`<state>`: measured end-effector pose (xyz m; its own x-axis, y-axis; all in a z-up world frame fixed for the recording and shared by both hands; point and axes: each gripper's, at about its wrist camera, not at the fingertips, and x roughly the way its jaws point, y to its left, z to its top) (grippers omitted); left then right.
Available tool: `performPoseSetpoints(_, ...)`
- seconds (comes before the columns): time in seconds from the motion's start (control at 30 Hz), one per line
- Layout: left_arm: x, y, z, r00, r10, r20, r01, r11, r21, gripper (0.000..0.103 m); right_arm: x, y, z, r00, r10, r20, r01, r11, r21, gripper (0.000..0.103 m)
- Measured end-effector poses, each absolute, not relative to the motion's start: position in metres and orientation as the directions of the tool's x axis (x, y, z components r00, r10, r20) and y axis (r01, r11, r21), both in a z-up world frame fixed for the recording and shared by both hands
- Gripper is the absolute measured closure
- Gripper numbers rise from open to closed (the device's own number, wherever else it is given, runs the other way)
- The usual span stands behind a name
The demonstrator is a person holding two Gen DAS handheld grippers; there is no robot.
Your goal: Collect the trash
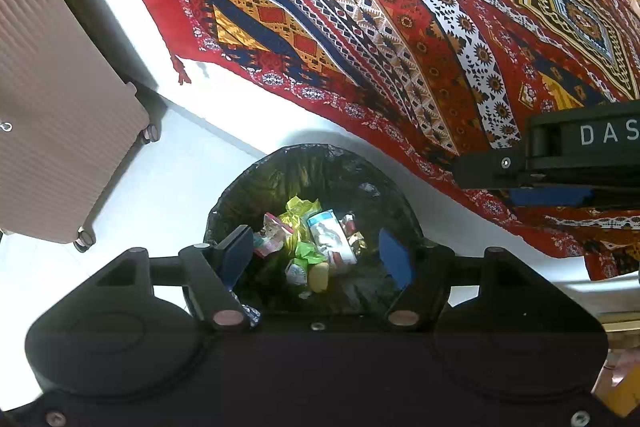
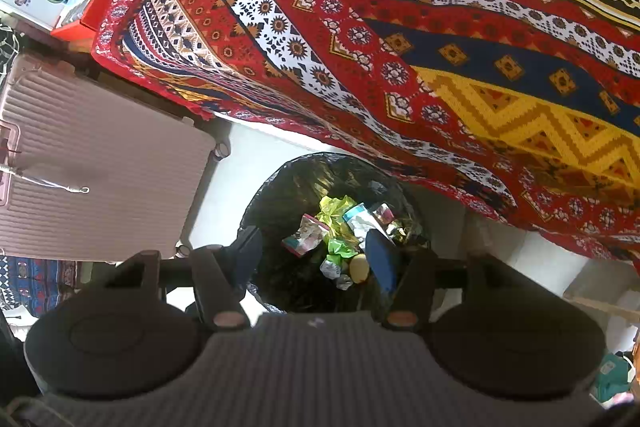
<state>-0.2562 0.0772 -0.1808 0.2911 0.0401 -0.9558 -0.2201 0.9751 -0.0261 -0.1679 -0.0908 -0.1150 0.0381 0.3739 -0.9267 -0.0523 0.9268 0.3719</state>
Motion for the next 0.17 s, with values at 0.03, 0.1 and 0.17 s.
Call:
performPoseSetpoints(0.03,-0.2562,0.0776,-0.1805,0.293,0.036,-0.955,-0.219,0.975,-0.031,0.032,-0.1680,-0.0907,-0.1150,0.039,0.373,-0.927,-0.051,0.927,0.371,0.033)
performPoseSetpoints(0.1,-0.2558,0.0773,-0.1802,0.295,0.032,-0.955,-0.218,0.975,-0.034,0.032,-0.1680,-0.0907,-0.1149,0.040,0.373,-0.927,-0.049,0.927,0.371,0.033)
performPoseSetpoints(0.17,-0.2553,0.0772,-0.1803,0.295,0.035,-0.955,-0.217,0.976,-0.031,0.032,-0.1679,-0.0911,-0.1149,0.041,0.371,-0.928,-0.047,0.928,0.370,0.033)
